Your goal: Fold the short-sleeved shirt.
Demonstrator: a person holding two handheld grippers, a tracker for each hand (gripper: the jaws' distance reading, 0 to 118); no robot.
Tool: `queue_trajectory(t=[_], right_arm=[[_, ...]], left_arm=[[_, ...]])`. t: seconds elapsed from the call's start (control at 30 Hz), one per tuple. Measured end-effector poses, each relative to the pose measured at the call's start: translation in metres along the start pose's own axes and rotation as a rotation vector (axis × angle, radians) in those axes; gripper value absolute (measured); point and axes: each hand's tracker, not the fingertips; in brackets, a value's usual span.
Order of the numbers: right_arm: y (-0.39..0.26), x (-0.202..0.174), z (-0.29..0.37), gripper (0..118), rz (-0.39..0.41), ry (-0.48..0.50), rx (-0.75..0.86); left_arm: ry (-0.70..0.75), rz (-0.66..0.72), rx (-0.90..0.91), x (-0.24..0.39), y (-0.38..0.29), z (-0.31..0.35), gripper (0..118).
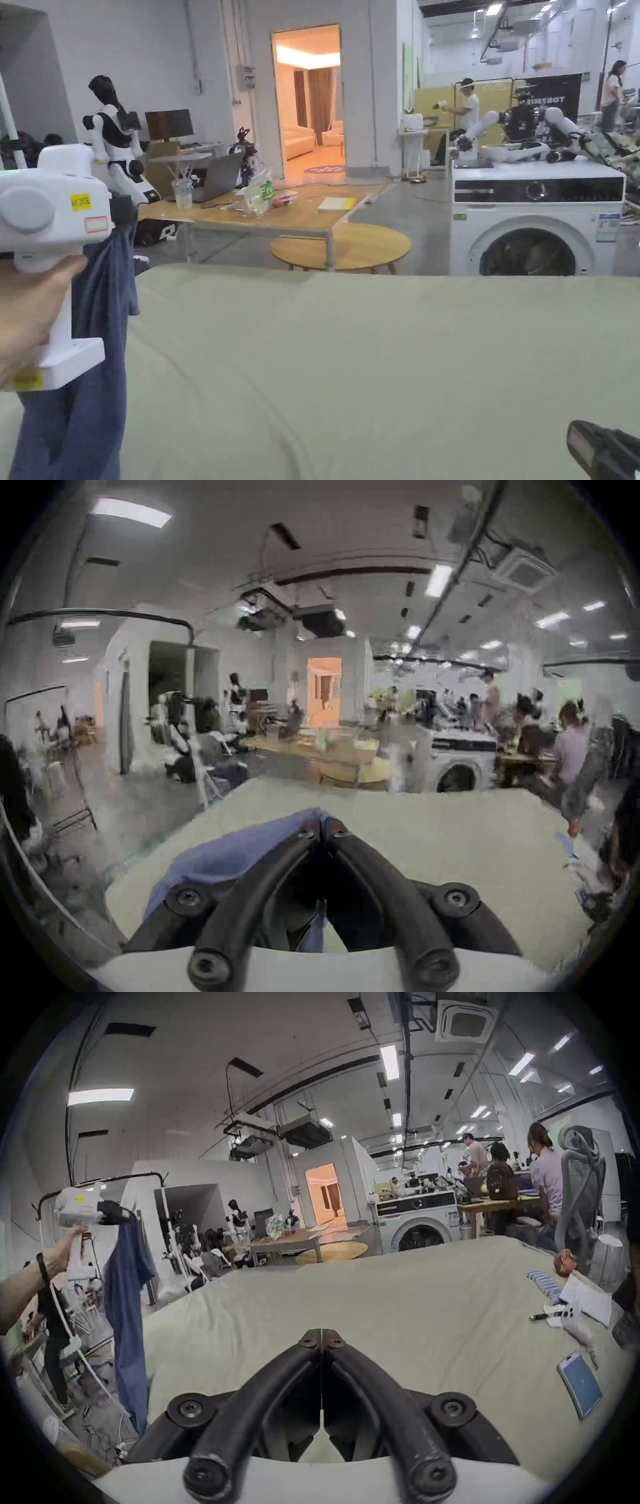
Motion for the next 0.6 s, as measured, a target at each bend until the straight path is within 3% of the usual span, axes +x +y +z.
queue_trajectory(t=[0.13,0.27,0.4,0.47,0.6], right_arm=[[-0.001,0.009,0.018,0,0.011,-0.018,-0.007],[0.0,0.024,0.044,0,-0.017,-0.051,0.001],[0.003,0.047,0.082,0,-0.024,-0.141,0.04],[0.003,0.061,0.104,0,-0.03,-0.201,0.034],[-0.004,0.086,0.134,0,0.038,-0.336,-0.009]], left_arm=[[-0.274,0.083,-0.05,0.087,-0.076,-0.039,0],[-0.508,0.101,-0.251,0.227,-0.163,-0.073,0],[-0.85,0.154,-0.499,0.366,-0.257,-0.07,0],[-1.012,0.197,-0.63,0.398,-0.301,-0.072,0],[-1.073,0.061,-0.701,0.454,-0.35,-0.014,0]])
